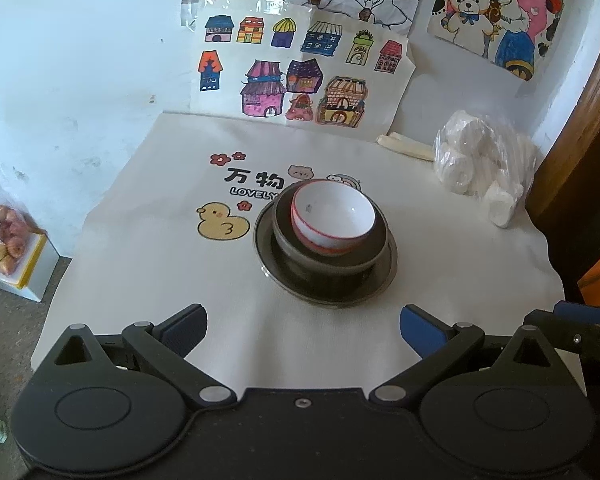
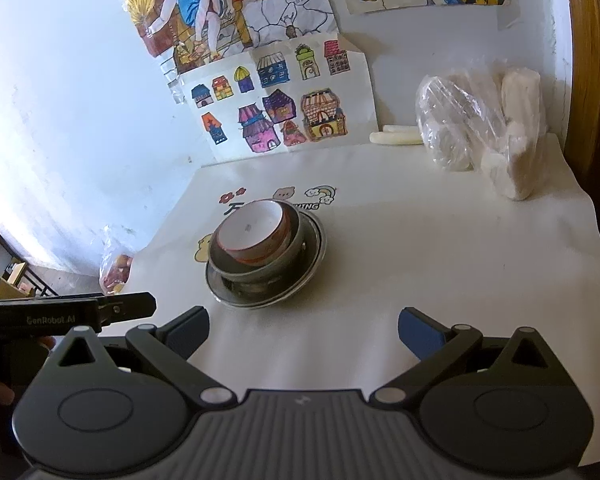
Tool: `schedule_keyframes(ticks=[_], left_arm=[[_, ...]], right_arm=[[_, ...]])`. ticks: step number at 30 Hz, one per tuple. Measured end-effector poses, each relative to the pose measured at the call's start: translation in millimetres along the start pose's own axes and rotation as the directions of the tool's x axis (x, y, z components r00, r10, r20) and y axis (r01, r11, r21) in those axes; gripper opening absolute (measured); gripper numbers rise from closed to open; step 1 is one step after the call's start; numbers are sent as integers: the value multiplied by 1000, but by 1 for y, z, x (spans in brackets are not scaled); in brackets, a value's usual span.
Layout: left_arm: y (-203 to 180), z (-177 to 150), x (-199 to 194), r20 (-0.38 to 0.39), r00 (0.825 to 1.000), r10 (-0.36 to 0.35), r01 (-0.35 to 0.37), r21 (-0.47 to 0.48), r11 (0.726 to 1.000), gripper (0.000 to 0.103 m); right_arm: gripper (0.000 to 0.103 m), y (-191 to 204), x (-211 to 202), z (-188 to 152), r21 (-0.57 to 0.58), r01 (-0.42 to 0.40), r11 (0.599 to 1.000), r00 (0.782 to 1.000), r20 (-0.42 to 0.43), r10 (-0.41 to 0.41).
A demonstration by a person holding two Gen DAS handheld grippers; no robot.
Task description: Organize plates and bowls
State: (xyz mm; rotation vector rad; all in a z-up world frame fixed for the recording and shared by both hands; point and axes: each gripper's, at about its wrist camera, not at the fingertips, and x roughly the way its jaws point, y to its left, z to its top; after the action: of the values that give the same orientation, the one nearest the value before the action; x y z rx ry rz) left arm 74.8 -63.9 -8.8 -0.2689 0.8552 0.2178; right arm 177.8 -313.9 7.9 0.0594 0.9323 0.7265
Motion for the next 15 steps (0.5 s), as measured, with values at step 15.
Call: schedule_keyframes(ticks=[15], left_arm=[[0, -24, -23, 6, 999, 35, -35, -11, 999, 102]], right_arm=[[103, 4, -8, -17, -21, -29, 999, 999, -24, 29]])
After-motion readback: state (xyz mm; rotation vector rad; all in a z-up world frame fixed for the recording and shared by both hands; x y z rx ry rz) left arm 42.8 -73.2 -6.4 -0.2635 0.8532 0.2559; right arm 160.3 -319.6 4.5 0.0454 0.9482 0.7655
